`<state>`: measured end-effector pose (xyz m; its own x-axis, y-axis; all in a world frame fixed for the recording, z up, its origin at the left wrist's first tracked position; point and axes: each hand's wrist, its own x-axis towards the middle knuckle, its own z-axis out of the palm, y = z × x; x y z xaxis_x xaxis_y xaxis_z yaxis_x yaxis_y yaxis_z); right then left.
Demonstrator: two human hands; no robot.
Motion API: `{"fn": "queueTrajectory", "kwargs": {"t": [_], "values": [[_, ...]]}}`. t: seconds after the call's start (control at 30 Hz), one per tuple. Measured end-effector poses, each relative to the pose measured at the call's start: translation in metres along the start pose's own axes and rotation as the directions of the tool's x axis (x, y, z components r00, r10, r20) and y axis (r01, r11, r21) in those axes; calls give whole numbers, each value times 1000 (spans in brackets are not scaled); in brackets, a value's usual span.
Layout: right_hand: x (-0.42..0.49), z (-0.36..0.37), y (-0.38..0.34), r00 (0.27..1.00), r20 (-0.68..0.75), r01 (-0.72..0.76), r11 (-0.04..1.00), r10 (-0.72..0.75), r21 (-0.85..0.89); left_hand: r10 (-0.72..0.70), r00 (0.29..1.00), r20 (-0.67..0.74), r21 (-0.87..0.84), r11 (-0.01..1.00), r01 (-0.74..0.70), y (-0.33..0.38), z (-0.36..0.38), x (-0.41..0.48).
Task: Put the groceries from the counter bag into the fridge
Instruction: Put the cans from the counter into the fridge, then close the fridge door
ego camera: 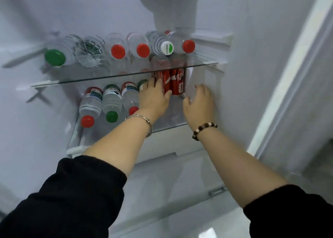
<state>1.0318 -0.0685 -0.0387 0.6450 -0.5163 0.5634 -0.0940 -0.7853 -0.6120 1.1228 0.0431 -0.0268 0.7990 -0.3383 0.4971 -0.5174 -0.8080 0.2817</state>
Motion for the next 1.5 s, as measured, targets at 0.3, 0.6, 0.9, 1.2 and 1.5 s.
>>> {"fn": "queueTrajectory", "kwargs": {"t": [0.3, 0.6, 0.9, 1.2, 1.5], "values": [[-100, -78, 5, 992, 128, -10, 986, -12, 169, 89, 989, -115, -39, 995, -94, 43, -33, -146], [-177, -176, -2, 979, 192, 15, 964, -68, 265, 38, 991, -125, 28, 999, -35, 98, -82, -256], [-241, -289, -6, 974, 83, 194, 966, -210, 170, -6, 989, -146, -103, 995, -9, 164, -112, -338], [-280, -422, 60, 950, -3, 301, 914, -314, -270, 204, 977, -68, -197, 957, -214, 269, -139, -398], [-275, -545, 150, 993, 110, 99, 814, -43, -573, 412, 907, 84, -229, 894, -385, 417, -137, -398]]}}
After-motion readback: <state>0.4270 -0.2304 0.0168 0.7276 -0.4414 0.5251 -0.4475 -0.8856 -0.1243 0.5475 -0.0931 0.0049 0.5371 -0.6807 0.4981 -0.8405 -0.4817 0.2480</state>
